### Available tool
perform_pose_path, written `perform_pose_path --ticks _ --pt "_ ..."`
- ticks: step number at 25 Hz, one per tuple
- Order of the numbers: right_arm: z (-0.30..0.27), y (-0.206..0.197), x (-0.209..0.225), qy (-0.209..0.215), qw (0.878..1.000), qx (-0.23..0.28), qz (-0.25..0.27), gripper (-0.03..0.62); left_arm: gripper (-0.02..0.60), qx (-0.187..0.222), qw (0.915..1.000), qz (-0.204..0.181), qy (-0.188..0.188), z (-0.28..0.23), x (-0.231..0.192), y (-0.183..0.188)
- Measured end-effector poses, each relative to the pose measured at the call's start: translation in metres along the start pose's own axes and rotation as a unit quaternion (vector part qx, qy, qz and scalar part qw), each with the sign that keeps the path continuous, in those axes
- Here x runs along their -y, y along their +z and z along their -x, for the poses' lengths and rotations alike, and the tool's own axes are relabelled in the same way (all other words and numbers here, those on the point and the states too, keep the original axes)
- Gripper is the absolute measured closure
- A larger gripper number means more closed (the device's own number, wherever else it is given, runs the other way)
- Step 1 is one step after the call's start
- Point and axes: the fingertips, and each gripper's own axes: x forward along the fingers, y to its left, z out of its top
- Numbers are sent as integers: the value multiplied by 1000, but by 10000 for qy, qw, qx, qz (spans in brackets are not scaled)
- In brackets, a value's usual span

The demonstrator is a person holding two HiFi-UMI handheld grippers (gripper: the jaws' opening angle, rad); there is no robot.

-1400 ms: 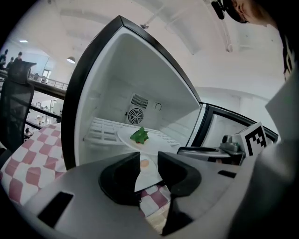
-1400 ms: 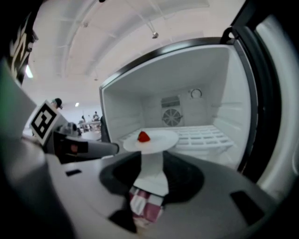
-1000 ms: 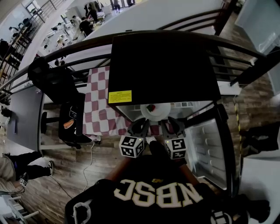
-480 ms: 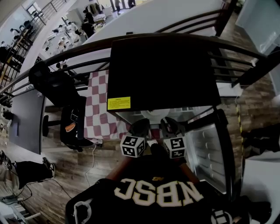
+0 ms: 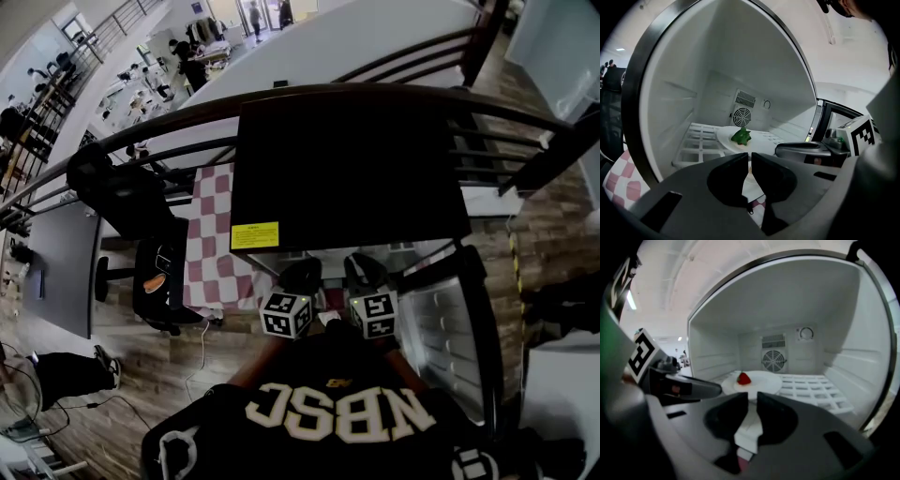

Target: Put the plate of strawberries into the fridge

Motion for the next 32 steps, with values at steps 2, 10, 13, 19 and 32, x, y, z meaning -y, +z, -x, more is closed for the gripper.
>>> perform_pose_path --ticks 2,10,13,19,32 --pt "-3 1 2 13 10000 0 5 523 541 -13 10000 5 7 -3 -2 1" --pt "-10 0 14 -37 9999 -22 108 523 543 -94 9999 68 -53 -14 2 4" --pt "-14 2 17 -32 9998 -6 188 523 544 -94 9999 23 -43 -16 3 7" --pt "-18 8 15 34 9999 -18 160 523 544 -82 10000 16 6 -19 0 10" --pt "-25 11 10 155 9998 137 45 523 544 -81 9998 159 120 -18 -15 17"
